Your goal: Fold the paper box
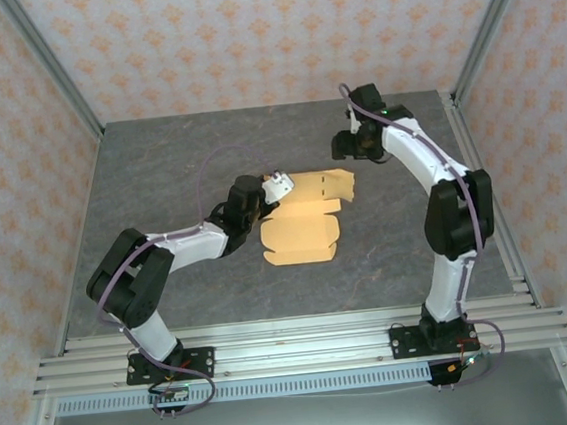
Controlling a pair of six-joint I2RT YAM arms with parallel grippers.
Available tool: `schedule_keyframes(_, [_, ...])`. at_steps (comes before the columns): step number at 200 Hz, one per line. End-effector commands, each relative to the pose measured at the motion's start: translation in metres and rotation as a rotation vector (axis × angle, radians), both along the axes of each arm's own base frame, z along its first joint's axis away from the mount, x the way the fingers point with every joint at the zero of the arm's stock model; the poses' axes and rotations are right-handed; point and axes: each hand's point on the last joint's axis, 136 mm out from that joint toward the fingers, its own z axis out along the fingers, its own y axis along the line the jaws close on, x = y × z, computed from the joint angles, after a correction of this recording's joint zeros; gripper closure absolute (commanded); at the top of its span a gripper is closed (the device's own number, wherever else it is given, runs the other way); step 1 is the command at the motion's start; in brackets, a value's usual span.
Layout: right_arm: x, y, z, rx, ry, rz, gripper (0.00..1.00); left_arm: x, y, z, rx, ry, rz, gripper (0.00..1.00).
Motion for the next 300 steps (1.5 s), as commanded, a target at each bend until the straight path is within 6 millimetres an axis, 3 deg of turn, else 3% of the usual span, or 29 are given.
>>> schedule_keyframes(1, [-0.004,-0.015,0.031,0.073,-0.138,-0.149,0.35,0.009,-0.001,0.017,0.015,-0.022,0.019,1.00])
schedule_keyframes(34, [-0.036,-0.030,0.034,0.196,-0.263,-0.282,0.39,0.008,0.002,0.017,0.023,-0.016,0.026,1.00])
schedule_keyframes(59, [-0.052,-0.016,0.045,0.345,-0.328,-0.258,0.45,0.006,0.002,0.019,0.000,-0.025,0.025,1.00])
schedule_keyframes(87, [-0.046,0.015,0.062,0.484,-0.349,-0.128,0.40,0.007,0.001,0.017,-0.017,-0.026,0.032,1.00])
schedule_keyframes(121, [-0.035,0.037,0.051,0.341,-0.324,-0.004,0.48,0.009,-0.001,0.014,-0.027,-0.022,0.034,1.00])
schedule_keyframes(161, [-0.025,0.058,0.048,0.290,-0.298,0.069,0.39,0.011,-0.001,0.008,-0.026,-0.021,0.041,1.00])
schedule_keyframes(213, [-0.028,0.063,0.024,0.353,-0.177,-0.061,0.29,0.014,0.000,0.007,-0.047,-0.033,0.062,1.00])
schedule_keyframes(300, [-0.024,0.090,0.008,0.430,-0.105,-0.049,0.28,0.014,-0.001,0.008,-0.066,-0.045,0.068,1.00])
